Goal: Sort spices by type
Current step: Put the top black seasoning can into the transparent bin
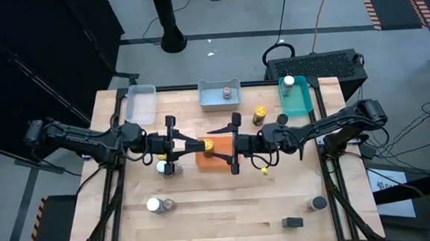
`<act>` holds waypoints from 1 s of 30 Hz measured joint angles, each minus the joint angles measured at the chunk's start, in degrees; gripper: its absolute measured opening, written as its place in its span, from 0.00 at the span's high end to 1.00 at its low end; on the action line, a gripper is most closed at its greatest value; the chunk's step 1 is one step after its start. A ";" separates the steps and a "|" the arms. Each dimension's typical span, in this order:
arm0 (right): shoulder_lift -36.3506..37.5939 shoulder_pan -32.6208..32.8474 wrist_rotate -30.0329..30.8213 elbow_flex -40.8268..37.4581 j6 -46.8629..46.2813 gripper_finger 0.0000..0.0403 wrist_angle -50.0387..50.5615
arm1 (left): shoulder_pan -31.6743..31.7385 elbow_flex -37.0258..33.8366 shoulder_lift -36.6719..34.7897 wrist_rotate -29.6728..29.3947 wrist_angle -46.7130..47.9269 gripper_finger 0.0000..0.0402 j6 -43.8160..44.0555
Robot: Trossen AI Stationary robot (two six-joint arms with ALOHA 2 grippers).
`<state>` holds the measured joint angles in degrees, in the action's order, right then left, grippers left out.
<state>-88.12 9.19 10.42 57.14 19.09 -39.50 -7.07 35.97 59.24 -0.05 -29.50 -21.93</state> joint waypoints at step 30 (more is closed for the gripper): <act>-5.73 -1.33 0.12 9.86 4.82 0.81 12.33 | 1.31 0.11 0.11 -5.00 5.75 0.50 4.18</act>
<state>-93.85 7.86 10.55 67.00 23.91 -27.17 -5.76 36.07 59.35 -5.06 -23.75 -17.75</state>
